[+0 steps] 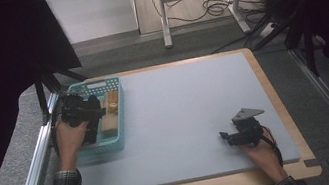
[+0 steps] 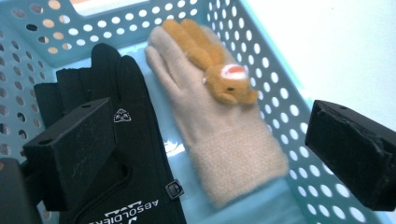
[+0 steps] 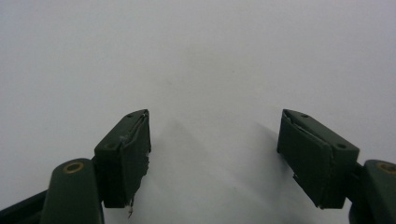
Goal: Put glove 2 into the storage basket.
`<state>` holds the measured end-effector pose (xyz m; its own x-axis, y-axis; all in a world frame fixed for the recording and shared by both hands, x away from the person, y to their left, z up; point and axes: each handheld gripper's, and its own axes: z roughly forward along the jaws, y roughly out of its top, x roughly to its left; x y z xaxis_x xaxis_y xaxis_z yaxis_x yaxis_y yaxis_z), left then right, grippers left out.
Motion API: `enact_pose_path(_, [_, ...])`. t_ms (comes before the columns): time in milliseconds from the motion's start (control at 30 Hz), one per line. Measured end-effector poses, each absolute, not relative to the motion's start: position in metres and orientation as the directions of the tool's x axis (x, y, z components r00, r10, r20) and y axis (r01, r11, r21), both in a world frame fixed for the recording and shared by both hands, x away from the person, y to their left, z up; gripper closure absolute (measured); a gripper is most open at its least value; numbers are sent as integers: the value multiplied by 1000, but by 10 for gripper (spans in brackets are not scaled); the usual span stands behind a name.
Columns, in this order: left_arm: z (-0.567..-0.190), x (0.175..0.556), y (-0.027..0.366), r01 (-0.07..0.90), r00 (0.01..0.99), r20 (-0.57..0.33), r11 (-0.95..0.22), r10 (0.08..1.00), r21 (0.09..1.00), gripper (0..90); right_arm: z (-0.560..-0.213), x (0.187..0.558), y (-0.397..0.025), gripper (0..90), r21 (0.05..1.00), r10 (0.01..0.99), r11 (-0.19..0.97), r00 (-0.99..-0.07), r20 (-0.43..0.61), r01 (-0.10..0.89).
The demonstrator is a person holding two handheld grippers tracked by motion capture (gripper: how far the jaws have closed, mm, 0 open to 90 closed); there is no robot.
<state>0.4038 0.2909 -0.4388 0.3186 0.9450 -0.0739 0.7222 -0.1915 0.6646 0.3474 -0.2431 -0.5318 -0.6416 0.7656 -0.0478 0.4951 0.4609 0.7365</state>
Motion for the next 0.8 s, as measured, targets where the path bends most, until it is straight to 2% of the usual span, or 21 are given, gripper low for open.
enact_pose_path(800, [-428,378,243,638,458,-80,-265,885,723,27,-532,348,-243,250,736,765,461,-642,-48,495])
